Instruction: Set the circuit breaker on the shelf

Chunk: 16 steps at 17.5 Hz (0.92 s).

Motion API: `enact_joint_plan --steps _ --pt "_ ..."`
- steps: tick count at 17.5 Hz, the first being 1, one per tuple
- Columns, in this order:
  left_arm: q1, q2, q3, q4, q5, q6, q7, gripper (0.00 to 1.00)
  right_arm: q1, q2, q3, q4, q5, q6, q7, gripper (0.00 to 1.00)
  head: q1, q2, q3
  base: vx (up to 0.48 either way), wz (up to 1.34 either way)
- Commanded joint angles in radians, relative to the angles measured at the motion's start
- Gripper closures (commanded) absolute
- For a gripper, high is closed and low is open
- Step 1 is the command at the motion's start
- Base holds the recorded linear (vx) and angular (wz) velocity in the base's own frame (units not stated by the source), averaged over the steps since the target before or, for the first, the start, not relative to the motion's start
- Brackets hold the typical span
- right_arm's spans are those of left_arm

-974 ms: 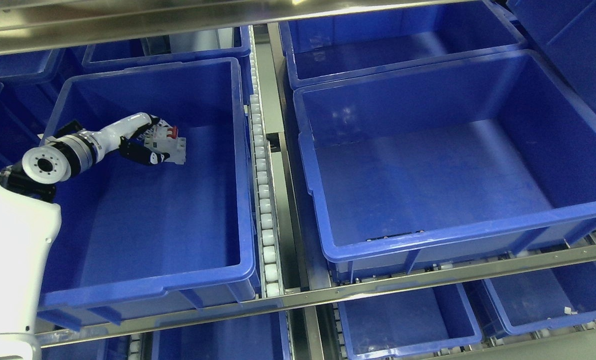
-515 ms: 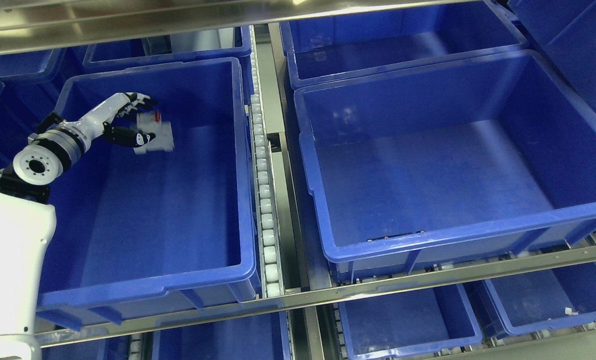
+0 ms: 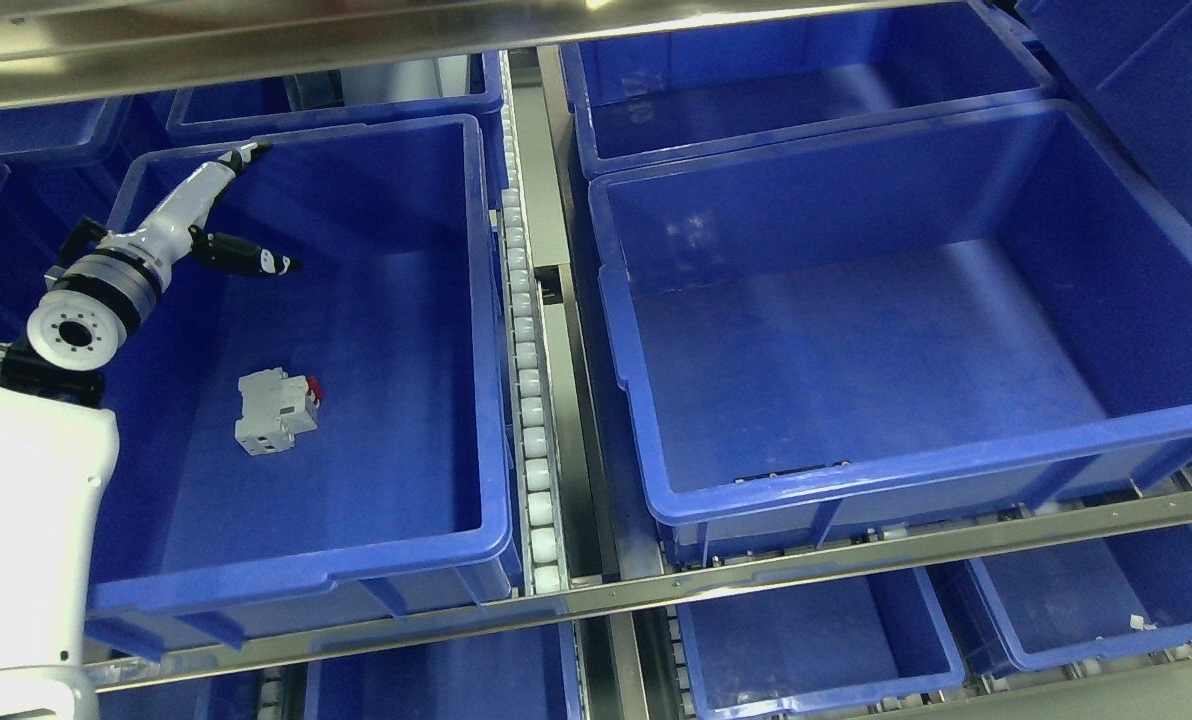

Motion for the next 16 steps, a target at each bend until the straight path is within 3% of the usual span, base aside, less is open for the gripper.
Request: enact_joint_plan --steps 1,3,5,8,13,16 --pt "-0.068 -0.132 0.247 -0.046 0.025 0.0 0.036 0.0 0.0 -0.017 0.0 0.0 0.0 0.0 0.001 0.0 0.0 0.0 0.0 0.0 0.0" --pt "-0.077 -0.221 0.378 -0.097 0.068 0.002 0.044 0.0 0.0 -0.017 0.0 0.0 0.0 0.0 0.001 0.0 0.0 0.0 0.0 0.0 0.0" --pt "-0.068 -0.345 0.491 -0.189 0.23 -0.003 0.115 0.0 0.001 -0.017 0.0 0.0 0.0 0.0 0.001 0.0 0.0 0.0 0.0 0.0 0.0" --pt "-0.004 -0.345 0.501 -0.319 0.329 -0.003 0.258 0.0 0.0 -0.017 0.0 0.0 0.0 0.0 0.001 0.0 0.0 0.0 0.0 0.0 0.0" --pt "0.215 -0.345 0.342 -0.612 0.332 0.137 0.275 0.0 0.0 -0.017 0.0 0.0 0.0 0.0 0.001 0.0 0.0 0.0 0.0 -0.018 0.01" --pt "0.284 -0.345 0.308 -0.677 0.332 0.138 0.275 0.0 0.0 -0.017 -0.002 0.0 0.0 0.0 0.001 0.0 0.0 0.0 0.0 -0.079 0.1"
